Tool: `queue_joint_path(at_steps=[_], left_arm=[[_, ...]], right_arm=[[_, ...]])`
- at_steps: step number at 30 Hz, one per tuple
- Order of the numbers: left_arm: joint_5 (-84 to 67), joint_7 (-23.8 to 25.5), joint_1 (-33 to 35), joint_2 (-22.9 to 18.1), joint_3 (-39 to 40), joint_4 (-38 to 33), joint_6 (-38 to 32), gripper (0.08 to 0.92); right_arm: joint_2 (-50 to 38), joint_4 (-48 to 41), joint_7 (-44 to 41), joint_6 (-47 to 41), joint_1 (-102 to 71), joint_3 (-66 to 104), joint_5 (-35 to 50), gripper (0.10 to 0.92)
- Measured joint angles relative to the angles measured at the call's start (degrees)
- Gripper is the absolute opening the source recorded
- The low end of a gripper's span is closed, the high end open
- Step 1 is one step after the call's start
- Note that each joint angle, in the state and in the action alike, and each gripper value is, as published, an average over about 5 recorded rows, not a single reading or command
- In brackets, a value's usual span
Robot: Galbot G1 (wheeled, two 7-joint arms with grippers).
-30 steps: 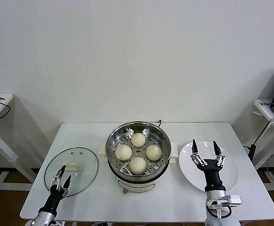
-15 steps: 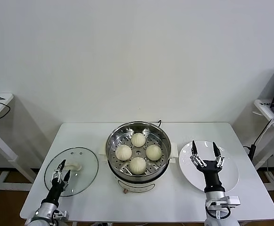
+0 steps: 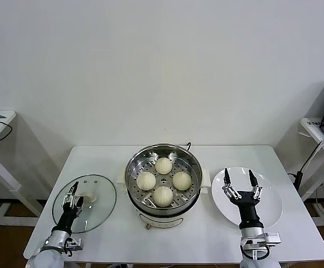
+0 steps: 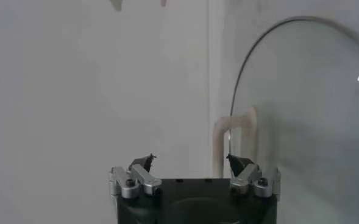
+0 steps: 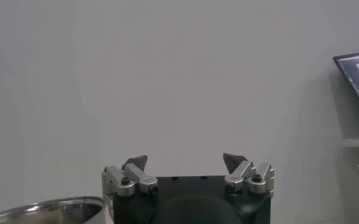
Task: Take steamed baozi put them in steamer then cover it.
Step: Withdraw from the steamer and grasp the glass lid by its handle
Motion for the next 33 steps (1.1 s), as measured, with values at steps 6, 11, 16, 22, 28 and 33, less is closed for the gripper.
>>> queue_joint_path(at_steps=[6,11,16,22,28,33], left_arm=[[0.1,-0.17,-1.68,-0.18,0.42,1.53,0.26,0.817],[0.29,-0.43,-2.86,-0.34,0.76,2.71,0.41,0.705],[0.58,-0.55,-3.85,-0.28,0.93,4.15,0.55,0.567],[0.98,-0.99,-4.41,-0.3,1.04,5.33,0.39,0.394],[1.34,-1.58,-4.23,-0.59,0.73,4.92,0.45,0.226],[1.37,-1.8,-3.46,-0.83,0.22,2.62,0.95,0.188]], right_arm=[[-0.05,-0.5,-0.04,0.08,0.0,-0.16,-0.45,0.823],[0.02,-0.86,-0.06,0.27,0.02,-0.34,-0.94,0.823],[0.05,-1.24,-0.09,0.57,0.04,-0.44,-1.27,0.823],[0.16,-1.73,-0.12,0.94,0.25,-0.51,-1.54,0.823],[0.15,-1.85,-0.12,1.15,0.45,-0.52,-1.55,0.823],[0.11,-1.82,-0.1,1.18,0.67,-0.52,-1.46,0.823]])
